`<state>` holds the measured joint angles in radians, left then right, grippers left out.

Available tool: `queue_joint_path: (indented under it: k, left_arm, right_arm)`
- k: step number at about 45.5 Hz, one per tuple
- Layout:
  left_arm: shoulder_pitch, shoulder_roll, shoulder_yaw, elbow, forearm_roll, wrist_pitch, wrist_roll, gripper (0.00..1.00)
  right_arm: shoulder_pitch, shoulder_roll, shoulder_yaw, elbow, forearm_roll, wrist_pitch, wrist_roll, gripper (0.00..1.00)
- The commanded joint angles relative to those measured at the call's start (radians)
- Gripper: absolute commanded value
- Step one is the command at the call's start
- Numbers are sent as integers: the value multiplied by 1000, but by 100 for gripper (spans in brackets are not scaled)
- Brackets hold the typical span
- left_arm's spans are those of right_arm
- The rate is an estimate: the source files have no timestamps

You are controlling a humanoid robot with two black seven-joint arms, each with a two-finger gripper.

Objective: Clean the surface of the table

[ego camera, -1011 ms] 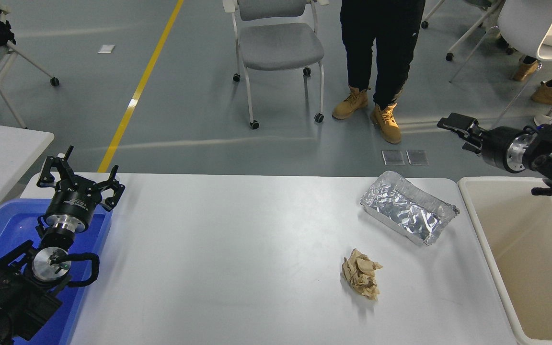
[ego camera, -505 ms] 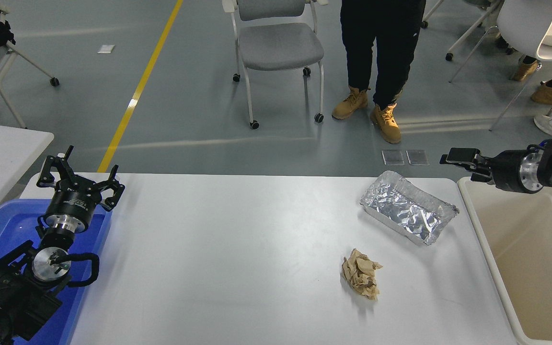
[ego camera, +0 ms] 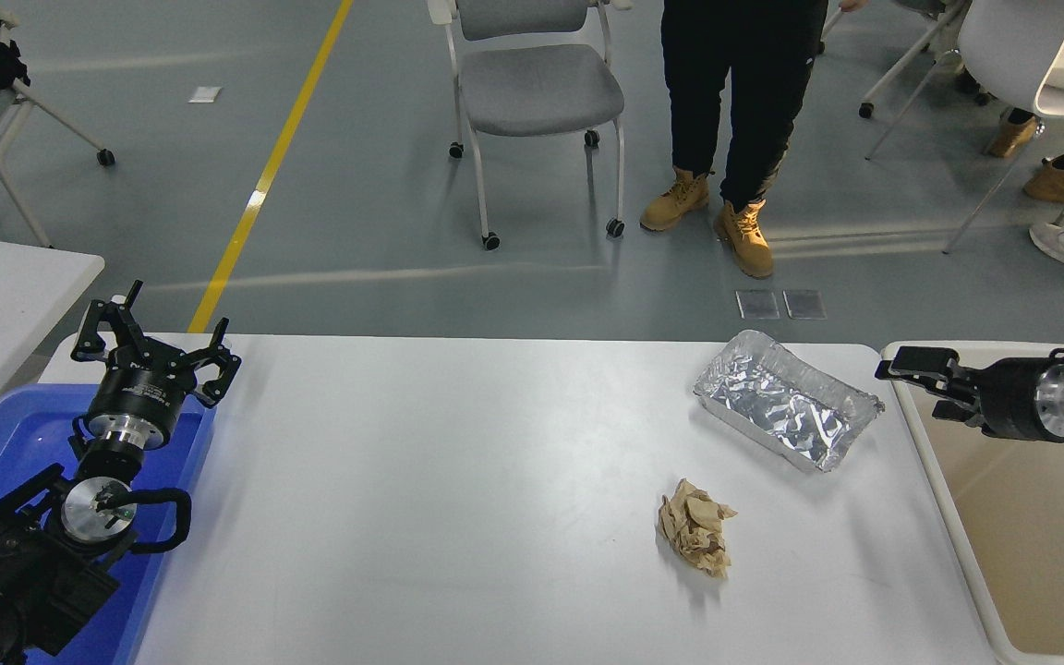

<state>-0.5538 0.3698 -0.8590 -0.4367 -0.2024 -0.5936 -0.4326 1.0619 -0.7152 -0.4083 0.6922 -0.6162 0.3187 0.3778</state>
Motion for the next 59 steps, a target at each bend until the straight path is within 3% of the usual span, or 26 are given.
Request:
queue_joint_path:
  k: [1,23,59]
  left_arm:
    - [0,0,0,-1,0,0,0,100]
    - [0,0,0,-1,0,0,0,100]
    - [0,0,0,-1,0,0,0,100]
  right_arm:
    - [-49,14,2,-2,9,-23,-36,98]
    - [-68,154,2,-42,-7,-151,-36,93]
    - [-157,342,-6,-316,-4,-190,-36,90]
